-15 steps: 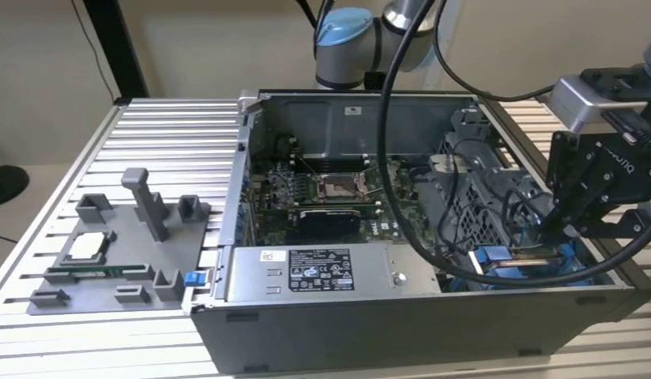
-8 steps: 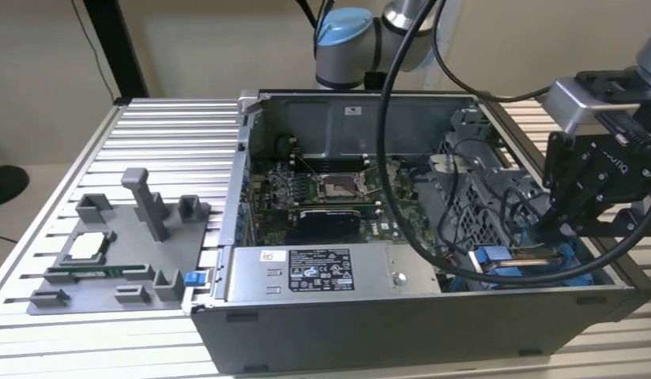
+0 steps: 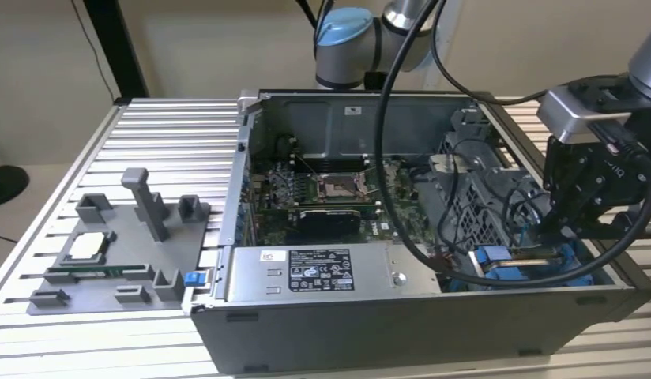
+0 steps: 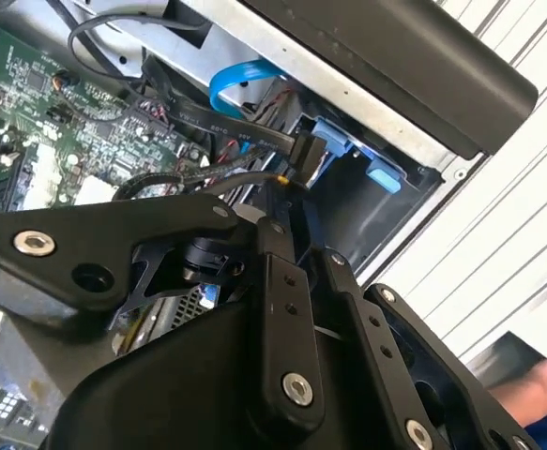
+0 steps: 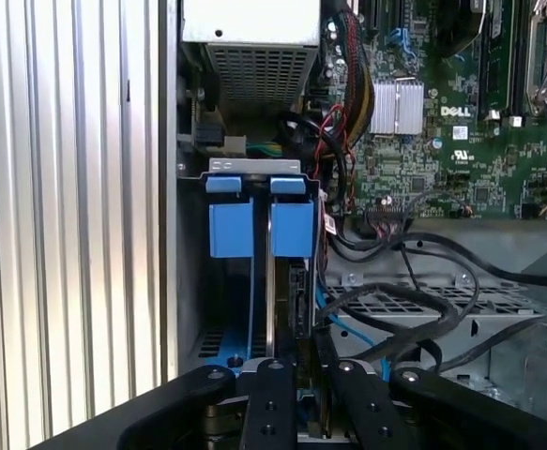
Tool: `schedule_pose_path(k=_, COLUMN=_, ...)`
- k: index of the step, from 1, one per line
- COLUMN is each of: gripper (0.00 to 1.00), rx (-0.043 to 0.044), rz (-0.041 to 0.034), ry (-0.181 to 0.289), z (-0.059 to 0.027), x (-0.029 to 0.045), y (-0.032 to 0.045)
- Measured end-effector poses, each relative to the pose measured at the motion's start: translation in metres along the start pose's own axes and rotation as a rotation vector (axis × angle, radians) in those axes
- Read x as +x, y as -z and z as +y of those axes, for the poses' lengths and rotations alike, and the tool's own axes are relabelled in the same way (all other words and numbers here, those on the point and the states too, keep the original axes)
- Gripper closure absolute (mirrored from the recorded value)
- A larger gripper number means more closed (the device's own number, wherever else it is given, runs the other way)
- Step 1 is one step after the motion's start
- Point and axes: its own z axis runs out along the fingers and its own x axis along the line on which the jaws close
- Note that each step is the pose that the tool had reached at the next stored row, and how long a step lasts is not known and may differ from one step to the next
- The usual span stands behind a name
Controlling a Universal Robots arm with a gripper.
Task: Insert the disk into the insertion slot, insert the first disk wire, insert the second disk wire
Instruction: 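Insert the first disk wire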
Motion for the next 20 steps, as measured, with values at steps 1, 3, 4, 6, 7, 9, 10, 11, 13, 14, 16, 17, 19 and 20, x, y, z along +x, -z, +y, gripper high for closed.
schedule_pose_path(k=1, gripper=1.00, rx=0.0000, rz=-0.0002, ry=-0.001, z=0.0004, x=-0.0002, y=-0.0010)
schedule_pose_path(k=3, gripper=1.00, rx=0.0002, rz=-0.0002, ry=-0.003, z=0.0014, x=-0.0011, y=-0.0024)
schedule_pose_path(k=4, gripper=1.00, rx=0.0002, rz=-0.0004, ry=-0.003, z=0.0014, x=-0.0017, y=-0.0030)
schedule_pose_path(k=6, gripper=1.00, rx=0.0003, rz=-0.0004, ry=-0.004, z=0.0015, x=-0.0033, y=-0.0037)
schedule_pose_path(k=7, gripper=1.00, rx=0.0003, rz=-0.0003, ry=-0.004, z=0.0015, x=-0.0037, y=-0.0038)
schedule_pose_path(k=9, gripper=1.00, rx=0.0003, rz=-0.0004, ry=-0.004, z=0.0015, x=-0.0036, y=-0.0038)
schedule_pose_path(k=10, gripper=1.00, rx=0.0002, rz=-0.0003, ry=-0.004, z=0.0015, x=-0.0036, y=-0.0038)
schedule_pose_path(k=11, gripper=1.00, rx=0.0002, rz=-0.0004, ry=-0.004, z=0.0015, x=-0.0037, y=-0.0038)
schedule_pose_path(k=13, gripper=1.00, rx=0.0003, rz=-0.0002, ry=-0.004, z=0.0014, x=-0.0037, y=-0.0039)
schedule_pose_path(k=14, gripper=1.00, rx=0.0003, rz=-0.0002, ry=-0.004, z=0.0011, x=-0.0037, y=-0.0039)
schedule_pose_path(k=16, gripper=1.00, rx=0.0003, rz=0.0002, ry=-0.004, z=0.0008, x=-0.0036, y=-0.0043)
schedule_pose_path(k=17, gripper=1.00, rx=0.0004, rz=0.0015, ry=-0.004, z=0.0006, x=-0.0036, y=-0.0046)
schedule_pose_path(k=19, gripper=1.00, rx=0.0004, rz=0.0042, ry=-0.004, z=0.0001, x=-0.0034, y=-0.0056)
schedule_pose_path(k=20, gripper=1.00, rx=0.0004, rz=0.0057, ry=-0.004, z=-0.0003, x=-0.0033, y=-0.0060)
